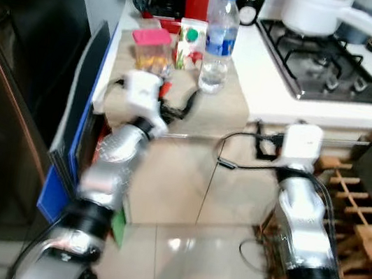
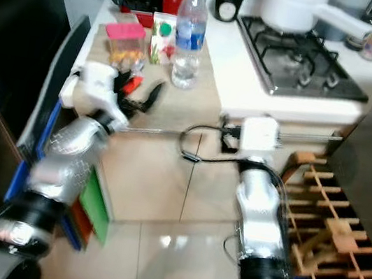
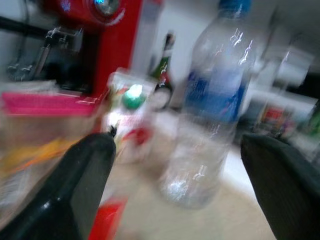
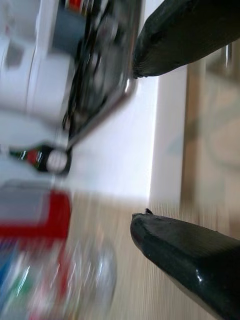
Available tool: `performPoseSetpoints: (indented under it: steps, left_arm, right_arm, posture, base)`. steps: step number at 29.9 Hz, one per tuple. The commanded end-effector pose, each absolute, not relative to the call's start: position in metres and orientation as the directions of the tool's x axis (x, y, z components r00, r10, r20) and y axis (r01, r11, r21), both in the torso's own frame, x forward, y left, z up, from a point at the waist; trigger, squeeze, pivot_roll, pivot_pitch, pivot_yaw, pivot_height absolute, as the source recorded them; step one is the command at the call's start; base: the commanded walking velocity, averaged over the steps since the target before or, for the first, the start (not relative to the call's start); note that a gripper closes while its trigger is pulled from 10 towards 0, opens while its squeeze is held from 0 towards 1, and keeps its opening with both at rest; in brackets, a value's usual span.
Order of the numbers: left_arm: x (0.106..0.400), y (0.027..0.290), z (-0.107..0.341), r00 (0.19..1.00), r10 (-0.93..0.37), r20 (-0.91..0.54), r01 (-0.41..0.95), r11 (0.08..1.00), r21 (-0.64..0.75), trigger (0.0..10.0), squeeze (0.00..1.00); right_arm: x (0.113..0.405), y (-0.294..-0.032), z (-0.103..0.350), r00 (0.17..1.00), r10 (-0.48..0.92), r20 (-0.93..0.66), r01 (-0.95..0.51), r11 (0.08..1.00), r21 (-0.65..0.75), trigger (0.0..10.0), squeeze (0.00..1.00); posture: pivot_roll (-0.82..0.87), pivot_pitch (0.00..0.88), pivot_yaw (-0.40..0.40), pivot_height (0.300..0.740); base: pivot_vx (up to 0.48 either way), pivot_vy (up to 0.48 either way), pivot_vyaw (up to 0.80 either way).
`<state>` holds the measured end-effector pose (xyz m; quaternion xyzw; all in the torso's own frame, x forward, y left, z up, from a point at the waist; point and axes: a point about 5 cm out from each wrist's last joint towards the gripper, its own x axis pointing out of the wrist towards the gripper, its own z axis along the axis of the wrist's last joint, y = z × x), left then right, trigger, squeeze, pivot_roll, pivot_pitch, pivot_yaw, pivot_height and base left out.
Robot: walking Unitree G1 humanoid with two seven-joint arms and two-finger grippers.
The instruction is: Restocking fridge
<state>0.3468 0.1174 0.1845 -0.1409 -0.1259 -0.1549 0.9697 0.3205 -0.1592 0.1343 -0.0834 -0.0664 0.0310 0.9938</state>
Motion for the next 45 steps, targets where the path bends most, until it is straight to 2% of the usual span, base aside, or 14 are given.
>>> performPoseSetpoints:
  steps: [1,6,11,15,19,25,27,29,31,32,34,40,44,45]
  left_arm:
    - [0.344,0.116,0.203,0.898,-0.267,0.35,0.36,0.903,-0.233,10.0,0.0]
    - [0.346,0.119,0.228,0.883,-0.253,0.394,0.339,0.927,-0.163,10.0,0.0]
    - [0.368,0.121,0.222,0.939,-0.265,0.218,0.259,0.964,0.056,10.0,0.0]
    - [0.383,0.146,0.217,0.972,-0.207,0.11,0.204,0.978,0.035,10.0,0.0]
    - [0.396,0.168,0.216,0.985,-0.173,0.027,0.175,0.968,-0.178,10.0,0.0]
    - [0.405,0.163,0.239,0.975,-0.19,0.119,0.203,0.974,-0.102,10.0,0.0]
    - [0.396,0.16,0.235,0.958,-0.228,0.174,0.23,0.973,0.009,10.0,0.0]
    - [0.387,0.156,0.227,0.95,-0.257,0.179,0.257,0.966,0.021,10.0,0.0]
    - [0.347,0.138,0.198,0.907,-0.388,0.165,0.394,0.919,-0.005,10.0,0.0]
    - [0.347,0.138,0.198,0.907,-0.388,0.165,0.394,0.919,-0.005,10.0,0.0]
    - [0.31,0.131,0.174,0.88,-0.454,0.137,0.458,0.889,0.001,10.0,0.0]
    - [0.258,0.141,0.137,0.877,-0.475,0.07,0.476,0.88,0.01,10.0,0.0]
    - [0.26,0.137,0.141,0.88,-0.463,0.103,0.465,0.885,0.008,10.0,0.0]
    - [0.273,0.131,0.155,0.884,-0.442,0.153,0.448,0.894,-0.003,10.0,0.0]
  right_arm:
    - [0.322,-0.162,0.137,0.989,0.059,0.135,-0.037,0.986,-0.164,10.0,0.0]
    - [0.321,-0.162,0.135,0.99,0.061,0.129,-0.04,0.986,-0.161,10.0,0.0]
    - [0.32,-0.161,0.133,0.99,0.062,0.126,-0.041,0.986,-0.159,10.0,0.0]
    - [0.319,-0.159,0.133,0.99,0.063,0.128,-0.043,0.987,-0.153,10.0,0.0]
    - [0.316,-0.159,0.132,0.99,0.051,0.128,-0.032,0.989,-0.144,10.0,0.0]
    - [0.307,-0.162,0.133,0.988,0.044,0.151,-0.017,0.984,-0.177,10.0,0.0]
    - [0.298,-0.17,0.144,0.979,0.012,0.202,0.032,0.977,-0.213,10.0,0.0]
    - [0.292,-0.175,0.151,0.973,-0.007,0.23,0.061,0.972,-0.228,10.0,0.0]
    - [0.266,-0.184,0.163,0.964,-0.034,0.265,0.099,0.967,-0.236,10.0,0.0]
    - [0.266,-0.184,0.163,0.964,-0.034,0.265,0.099,0.967,-0.236,10.0,0.0]
    - [0.245,-0.191,0.155,0.973,-0.052,0.224,0.105,0.967,-0.23,10.0,0.0]
    - [0.215,-0.204,0.136,0.985,-0.104,0.135,0.13,0.971,-0.201,10.0,0.0]
    - [0.219,-0.198,0.128,0.992,-0.055,0.11,0.074,0.981,-0.182,10.0,0.0]
    - [0.231,-0.191,0.128,0.993,-0.028,0.115,0.047,0.983,-0.175,10.0,0.0]
  posture:
    - [-0.04,0.0,0.037,0.74]
    - [-0.03,0.0,0.029,0.74]
    - [-0.03,0.0,0.029,0.74]
    - [-0.03,0.0,0.042,0.74]
    - [-0.04,0.0,0.047,0.74]
    - [-0.07,0.0,0.081,0.74]
    - [-0.09,0.0,0.1,0.74]
    - [-0.09,0.0,0.101,0.74]
    - [-0.09,0.0,0.102,0.74]
    - [-0.09,0.0,0.102,0.74]
    - [-0.09,0.0,0.089,0.74]
    - [-0.05,0.0,0.023,0.74]
    - [-0.03,0.0,0.004,0.74]
    - [-0.03,0.0,0.008,0.74]
  base:
    - [0.0,0.465,0.0]
    - [0.0,0.283,0.0]
    - [0.0,0.0,0.0]
    - [0.0,0.0,0.0]
    - [0.0,0.0,0.0]
    - [0.0,0.0,0.0]
    - [0.0,0.0,0.0]
    - [0.0,0.0,0.0]
    - [0.0,0.0,0.0]
    - [0.0,0.0,0.0]
    - [0.0,0.0,0.0]
    - [0.0,0.0,0.0]
    - [0.0,0.0,0.0]
    - [0.0,0.0,0.0]
